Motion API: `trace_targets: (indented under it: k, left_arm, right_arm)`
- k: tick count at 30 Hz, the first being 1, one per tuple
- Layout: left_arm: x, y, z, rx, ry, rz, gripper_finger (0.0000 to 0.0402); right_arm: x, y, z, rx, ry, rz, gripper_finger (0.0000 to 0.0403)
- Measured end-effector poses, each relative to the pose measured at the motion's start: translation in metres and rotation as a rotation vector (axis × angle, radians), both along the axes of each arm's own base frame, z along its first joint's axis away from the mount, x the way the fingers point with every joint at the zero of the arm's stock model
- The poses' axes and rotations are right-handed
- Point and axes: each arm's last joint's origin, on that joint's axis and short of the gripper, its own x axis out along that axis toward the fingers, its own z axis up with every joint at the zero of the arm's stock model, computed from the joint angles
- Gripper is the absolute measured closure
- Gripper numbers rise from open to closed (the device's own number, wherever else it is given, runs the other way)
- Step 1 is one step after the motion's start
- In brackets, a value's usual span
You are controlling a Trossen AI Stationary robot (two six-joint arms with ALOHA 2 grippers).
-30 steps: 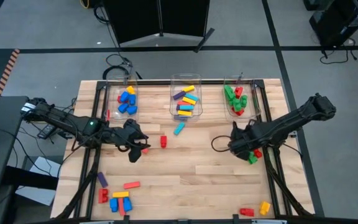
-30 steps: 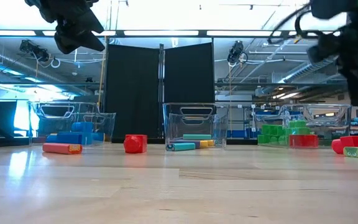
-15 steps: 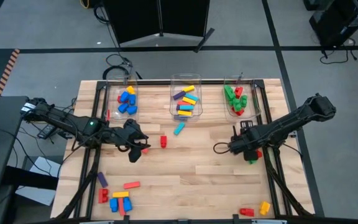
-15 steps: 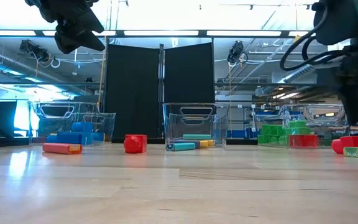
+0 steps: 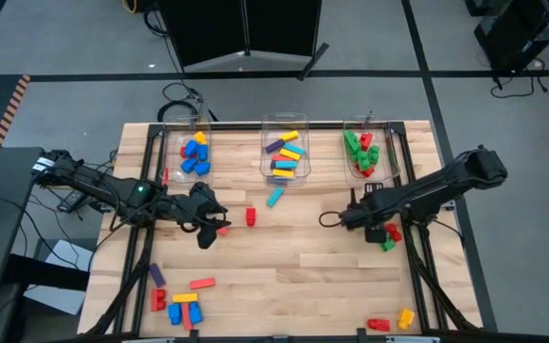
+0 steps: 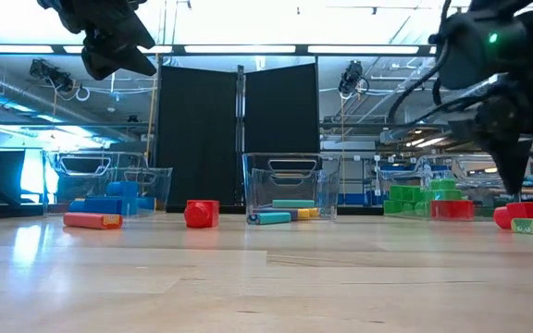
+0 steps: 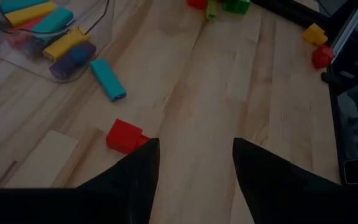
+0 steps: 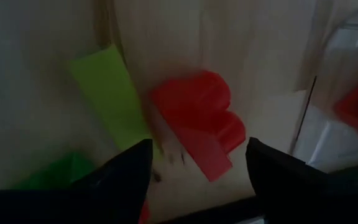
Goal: Sort blocks by size
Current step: Put the red 2 stud game piece into the right transparent bin
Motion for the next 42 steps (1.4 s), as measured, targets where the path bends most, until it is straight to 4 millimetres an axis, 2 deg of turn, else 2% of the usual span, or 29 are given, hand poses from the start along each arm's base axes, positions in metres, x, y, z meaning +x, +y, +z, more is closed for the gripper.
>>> trace_targets:
  k: [9,16,20,27,31,34,37,42]
  left_arm:
    - [0.0,0.0,0.0,0.0,-0.001,0.0,0.019]
    - [0.0,0.0,0.0,-0.002,-0.006,0.0,0.019]
    - [0.0,0.0,0.0,-0.002,-0.006,0.0,0.019]
    - [0.0,0.0,0.0,-0.002,-0.006,0.0,0.019]
    - [0.0,0.0,0.001,-0.002,-0.007,0.0,0.019]
    - [0.0,0.0,0.001,-0.002,-0.007,0.0,0.019]
    - [0.0,0.0,0.001,-0.002,-0.007,0.0,0.019]
    - [0.0,0.0,0.001,-0.002,-0.007,0.0,0.019]
  right_arm:
    - [0.015,-0.009,-0.024,-0.033,0.157,0.007,0.0084]
    - [0.027,-0.013,-0.035,0.028,0.172,0.027,0.008]
    - [0.028,-0.014,-0.041,0.042,0.206,0.029,0.0113]
    - [0.027,-0.014,-0.039,0.046,0.188,0.022,0.0232]
    - [0.03,-0.013,-0.032,0.03,0.172,-0.035,0.0233]
    - [0.036,-0.012,-0.019,0.009,0.135,-0.081,0.0241]
    - [0.039,-0.008,-0.001,-0.007,0.103,-0.138,0.0291]
    - [0.047,0.004,0.037,0.034,-0.03,-0.242,0.0346]
